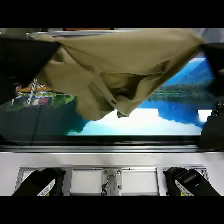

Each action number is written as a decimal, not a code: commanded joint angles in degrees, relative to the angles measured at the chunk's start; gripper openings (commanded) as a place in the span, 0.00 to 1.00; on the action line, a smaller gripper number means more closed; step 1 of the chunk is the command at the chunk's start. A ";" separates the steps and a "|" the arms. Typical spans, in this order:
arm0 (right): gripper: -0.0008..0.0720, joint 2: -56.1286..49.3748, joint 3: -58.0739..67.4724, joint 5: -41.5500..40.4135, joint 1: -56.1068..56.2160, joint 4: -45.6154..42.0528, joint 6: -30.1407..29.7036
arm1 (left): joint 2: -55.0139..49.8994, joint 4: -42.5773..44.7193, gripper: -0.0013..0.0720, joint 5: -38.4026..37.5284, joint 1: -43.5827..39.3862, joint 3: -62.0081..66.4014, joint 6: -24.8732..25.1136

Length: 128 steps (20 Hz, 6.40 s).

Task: Fold the clothes and pants, and hang the long-sleeved shirts on hangers.

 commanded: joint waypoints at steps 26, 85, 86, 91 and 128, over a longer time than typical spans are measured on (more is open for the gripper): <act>0.03 -23.69 -22.75 15.74 -1.22 -1.75 6.93 | -26.49 -6.34 0.04 -10.34 3.50 -36.65 1.44; 0.03 -2.67 -41.94 21.05 -5.86 3.41 4.83 | 8.66 14.08 0.56 -13.70 5.64 -58.29 -8.70; 0.03 -2.64 -43.91 20.35 -5.86 4.20 4.83 | 8.63 13.97 0.87 -11.76 5.64 -60.46 -9.77; 0.03 -2.51 -44.96 18.82 -5.86 4.63 6.12 | 5.99 13.84 0.85 0.85 0.76 -57.72 -12.96; 0.03 -0.28 -40.41 16.39 -6.21 -2.73 6.67 | -34.62 42.34 0.04 0.44 -24.74 -29.07 -23.37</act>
